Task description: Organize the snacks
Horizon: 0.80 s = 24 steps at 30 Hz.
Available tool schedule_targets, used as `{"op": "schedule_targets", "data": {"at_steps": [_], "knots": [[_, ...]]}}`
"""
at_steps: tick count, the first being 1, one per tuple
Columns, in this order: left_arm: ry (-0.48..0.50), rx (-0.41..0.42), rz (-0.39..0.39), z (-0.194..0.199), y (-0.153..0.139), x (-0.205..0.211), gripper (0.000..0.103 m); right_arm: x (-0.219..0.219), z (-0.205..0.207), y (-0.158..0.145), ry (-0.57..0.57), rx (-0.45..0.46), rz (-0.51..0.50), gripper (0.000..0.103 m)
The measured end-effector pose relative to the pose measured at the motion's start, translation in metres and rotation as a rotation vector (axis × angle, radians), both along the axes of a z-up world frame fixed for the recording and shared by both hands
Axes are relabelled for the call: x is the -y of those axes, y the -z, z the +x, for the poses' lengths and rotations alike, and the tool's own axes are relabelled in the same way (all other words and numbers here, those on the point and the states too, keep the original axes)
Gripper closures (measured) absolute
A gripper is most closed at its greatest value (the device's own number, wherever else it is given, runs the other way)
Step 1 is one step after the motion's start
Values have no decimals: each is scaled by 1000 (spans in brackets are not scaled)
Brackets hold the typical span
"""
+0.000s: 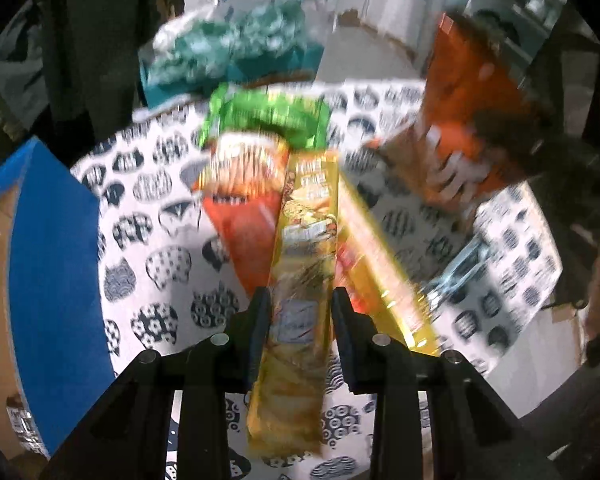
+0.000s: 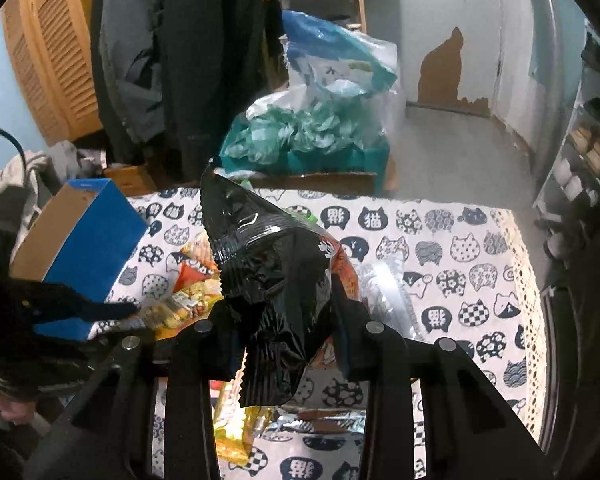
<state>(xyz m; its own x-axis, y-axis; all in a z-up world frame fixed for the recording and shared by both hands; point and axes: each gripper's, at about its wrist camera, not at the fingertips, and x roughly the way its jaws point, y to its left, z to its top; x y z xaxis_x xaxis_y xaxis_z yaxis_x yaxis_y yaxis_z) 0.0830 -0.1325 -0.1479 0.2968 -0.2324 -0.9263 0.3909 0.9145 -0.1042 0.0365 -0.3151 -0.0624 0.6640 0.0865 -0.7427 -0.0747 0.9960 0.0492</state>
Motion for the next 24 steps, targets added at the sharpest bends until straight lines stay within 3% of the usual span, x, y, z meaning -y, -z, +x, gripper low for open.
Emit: {"op": "schedule_targets", "data": {"at_steps": [4, 8, 10, 13, 22, 23, 24], "knots": [[2, -24, 15, 4, 17, 2, 72, -1, 1, 1, 3, -4, 8, 69], [-27, -48, -24, 9, 17, 3, 69, -2, 1, 1, -4, -4, 11, 69], [-29, -58, -48, 9, 16, 6, 52, -1, 1, 3, -5, -8, 12, 69], [-10, -40, -34, 8, 17, 15, 43, 2, 0, 5, 1, -12, 16, 69], [22, -77, 30, 11, 41, 31, 43, 10, -1, 3, 18, -6, 35, 69], [23, -77, 34, 11, 42, 31, 46, 10, -1, 3, 18, -4, 37, 69], [24, -64, 46, 11, 43, 31, 60, 11, -1, 2, 19, -2, 39, 69]]}}
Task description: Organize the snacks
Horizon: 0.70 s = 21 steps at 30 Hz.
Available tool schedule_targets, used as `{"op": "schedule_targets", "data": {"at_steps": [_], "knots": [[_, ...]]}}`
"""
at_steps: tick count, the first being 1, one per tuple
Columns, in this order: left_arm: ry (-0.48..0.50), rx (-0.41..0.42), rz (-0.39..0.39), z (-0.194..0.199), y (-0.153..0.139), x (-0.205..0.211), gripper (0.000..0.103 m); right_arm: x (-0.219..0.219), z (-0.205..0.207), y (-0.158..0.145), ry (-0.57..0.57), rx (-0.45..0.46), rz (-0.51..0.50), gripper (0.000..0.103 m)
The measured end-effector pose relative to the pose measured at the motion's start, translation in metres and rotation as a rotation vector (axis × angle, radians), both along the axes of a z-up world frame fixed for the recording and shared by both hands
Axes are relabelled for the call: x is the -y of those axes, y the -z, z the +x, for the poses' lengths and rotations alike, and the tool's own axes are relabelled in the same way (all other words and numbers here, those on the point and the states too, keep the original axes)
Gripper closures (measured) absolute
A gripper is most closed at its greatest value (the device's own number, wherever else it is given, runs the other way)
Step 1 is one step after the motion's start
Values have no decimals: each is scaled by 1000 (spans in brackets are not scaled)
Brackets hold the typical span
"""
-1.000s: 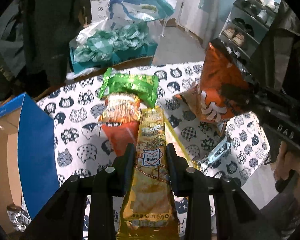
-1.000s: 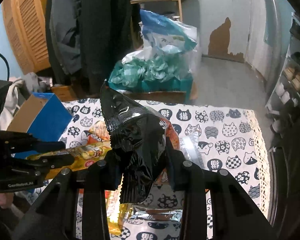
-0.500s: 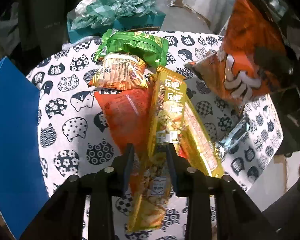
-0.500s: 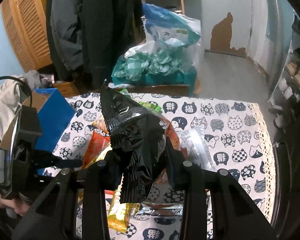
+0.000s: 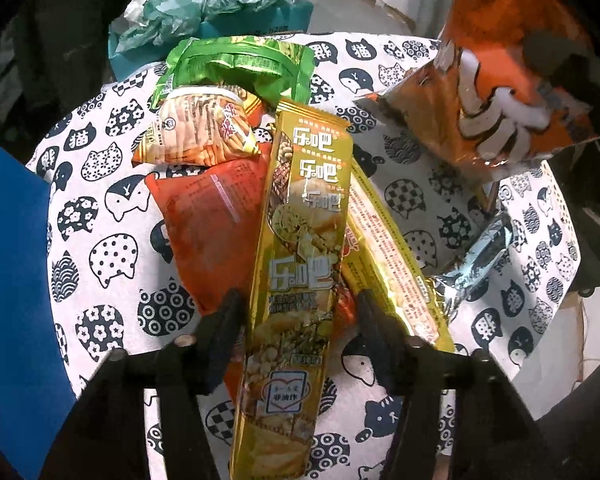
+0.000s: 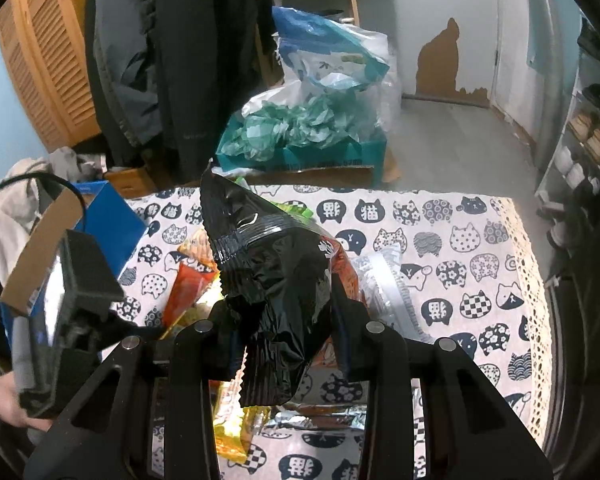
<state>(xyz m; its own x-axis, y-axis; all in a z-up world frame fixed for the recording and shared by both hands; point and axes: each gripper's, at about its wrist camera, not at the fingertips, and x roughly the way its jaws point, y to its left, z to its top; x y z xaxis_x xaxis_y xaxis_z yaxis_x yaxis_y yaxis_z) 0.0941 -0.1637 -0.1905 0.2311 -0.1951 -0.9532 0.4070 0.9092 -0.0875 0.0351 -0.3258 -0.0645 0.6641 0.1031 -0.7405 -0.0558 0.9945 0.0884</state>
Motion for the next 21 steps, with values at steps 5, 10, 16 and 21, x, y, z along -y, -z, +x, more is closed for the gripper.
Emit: {"op": "schedule_targets", "data": {"at_steps": [5, 10, 16, 21], "knots": [[22, 36, 1, -3, -5, 0, 72, -1, 0, -4, -3, 10, 4, 69], [32, 67, 12, -7, -14, 0, 72, -5, 0, -7, -10, 16, 4, 69], [13, 129, -6, -14, -42, -6, 72, -10, -1, -12, -16, 26, -3, 69], [-15, 179, -39, -14, -68, -18, 72, -16, -1, -16, -22, 35, -10, 69]]}}
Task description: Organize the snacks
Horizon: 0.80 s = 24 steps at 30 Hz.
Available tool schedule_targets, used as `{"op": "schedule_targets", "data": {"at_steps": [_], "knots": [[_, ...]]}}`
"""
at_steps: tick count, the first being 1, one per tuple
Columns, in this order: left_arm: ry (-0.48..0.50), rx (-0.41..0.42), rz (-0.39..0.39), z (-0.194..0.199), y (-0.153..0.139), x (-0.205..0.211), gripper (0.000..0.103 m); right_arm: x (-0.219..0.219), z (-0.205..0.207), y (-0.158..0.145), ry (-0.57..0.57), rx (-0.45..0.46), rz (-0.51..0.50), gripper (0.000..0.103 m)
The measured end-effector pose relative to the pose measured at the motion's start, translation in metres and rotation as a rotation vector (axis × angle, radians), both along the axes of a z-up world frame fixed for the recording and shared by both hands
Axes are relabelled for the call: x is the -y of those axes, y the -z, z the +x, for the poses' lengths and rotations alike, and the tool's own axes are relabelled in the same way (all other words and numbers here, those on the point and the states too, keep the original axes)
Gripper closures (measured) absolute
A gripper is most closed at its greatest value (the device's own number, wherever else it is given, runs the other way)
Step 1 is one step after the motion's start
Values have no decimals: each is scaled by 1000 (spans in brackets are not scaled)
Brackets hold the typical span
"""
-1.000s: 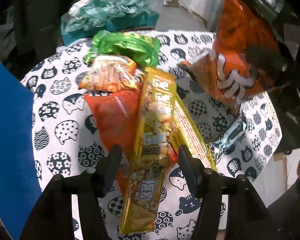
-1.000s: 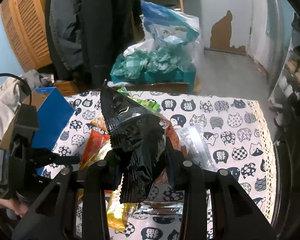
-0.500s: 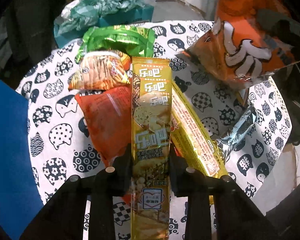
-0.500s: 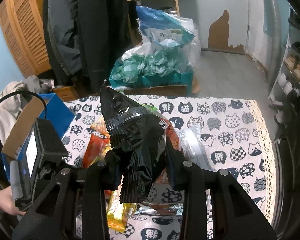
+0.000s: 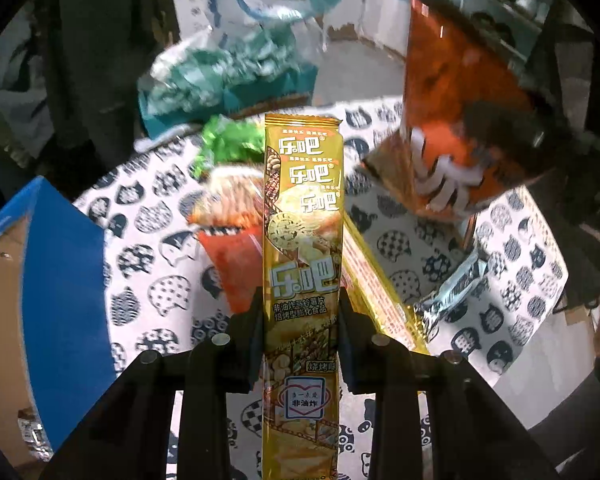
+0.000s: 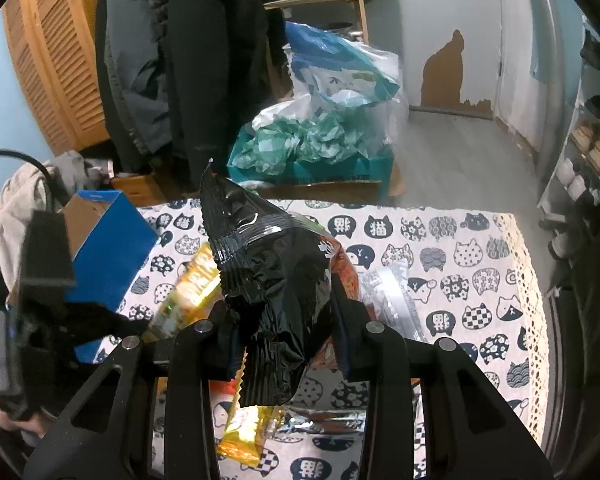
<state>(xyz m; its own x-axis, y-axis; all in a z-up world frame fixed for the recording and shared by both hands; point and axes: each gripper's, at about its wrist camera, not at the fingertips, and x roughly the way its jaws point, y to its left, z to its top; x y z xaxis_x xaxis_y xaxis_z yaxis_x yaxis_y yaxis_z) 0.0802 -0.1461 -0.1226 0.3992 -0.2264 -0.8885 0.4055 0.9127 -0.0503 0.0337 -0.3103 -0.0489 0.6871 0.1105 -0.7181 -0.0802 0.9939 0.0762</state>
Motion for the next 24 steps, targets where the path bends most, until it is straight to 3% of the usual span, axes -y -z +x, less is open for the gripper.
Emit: {"op": "schedule_targets", "data": {"at_steps": [10, 24], "knots": [[-51, 67, -47, -6, -40, -30, 72, -20, 3, -11, -25, 18, -3, 69], [-138, 141, -86, -19, -81, -88, 72, -83, 11, -36, -119, 65, 14, 69]]}}
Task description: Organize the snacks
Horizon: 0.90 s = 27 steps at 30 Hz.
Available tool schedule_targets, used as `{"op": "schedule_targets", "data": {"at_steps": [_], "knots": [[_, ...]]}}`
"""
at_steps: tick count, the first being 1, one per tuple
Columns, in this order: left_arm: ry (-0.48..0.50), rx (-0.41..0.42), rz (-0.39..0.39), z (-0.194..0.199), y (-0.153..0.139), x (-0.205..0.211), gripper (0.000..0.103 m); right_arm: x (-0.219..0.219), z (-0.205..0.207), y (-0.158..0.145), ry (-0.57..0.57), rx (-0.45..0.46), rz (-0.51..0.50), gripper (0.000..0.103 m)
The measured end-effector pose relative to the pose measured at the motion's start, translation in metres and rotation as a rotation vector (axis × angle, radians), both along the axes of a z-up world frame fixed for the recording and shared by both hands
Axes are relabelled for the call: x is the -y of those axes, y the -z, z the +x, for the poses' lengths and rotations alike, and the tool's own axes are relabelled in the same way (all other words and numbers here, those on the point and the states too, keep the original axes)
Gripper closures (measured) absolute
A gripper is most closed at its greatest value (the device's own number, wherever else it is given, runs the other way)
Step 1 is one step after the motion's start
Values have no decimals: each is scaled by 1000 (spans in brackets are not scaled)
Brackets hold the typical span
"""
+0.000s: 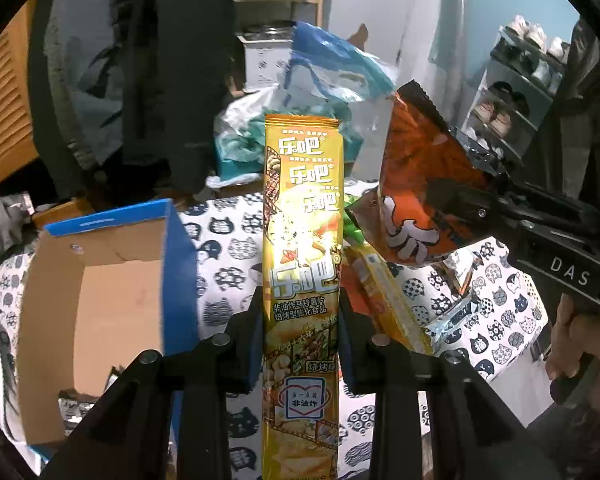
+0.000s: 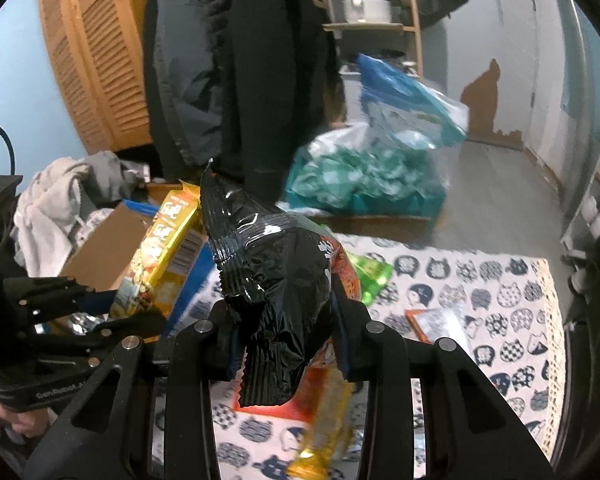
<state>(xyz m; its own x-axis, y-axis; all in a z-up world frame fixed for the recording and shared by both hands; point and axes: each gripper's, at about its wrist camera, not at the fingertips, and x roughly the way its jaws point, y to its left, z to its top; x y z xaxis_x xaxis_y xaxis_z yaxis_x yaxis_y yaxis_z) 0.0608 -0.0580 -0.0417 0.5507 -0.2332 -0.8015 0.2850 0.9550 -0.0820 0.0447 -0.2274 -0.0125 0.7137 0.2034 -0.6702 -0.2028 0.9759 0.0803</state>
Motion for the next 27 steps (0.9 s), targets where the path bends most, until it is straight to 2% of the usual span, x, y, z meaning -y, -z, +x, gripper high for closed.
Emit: {"op": "schedule_targets", "data": {"at_steps": [14, 27], "knots": [[-146, 42, -37, -16, -21, -85, 72, -77, 16, -23, -118, 40, 34, 69], [-275, 49, -75, -29, -21, -159, 72, -160, 29, -31, -246, 63, 32, 69]]}}
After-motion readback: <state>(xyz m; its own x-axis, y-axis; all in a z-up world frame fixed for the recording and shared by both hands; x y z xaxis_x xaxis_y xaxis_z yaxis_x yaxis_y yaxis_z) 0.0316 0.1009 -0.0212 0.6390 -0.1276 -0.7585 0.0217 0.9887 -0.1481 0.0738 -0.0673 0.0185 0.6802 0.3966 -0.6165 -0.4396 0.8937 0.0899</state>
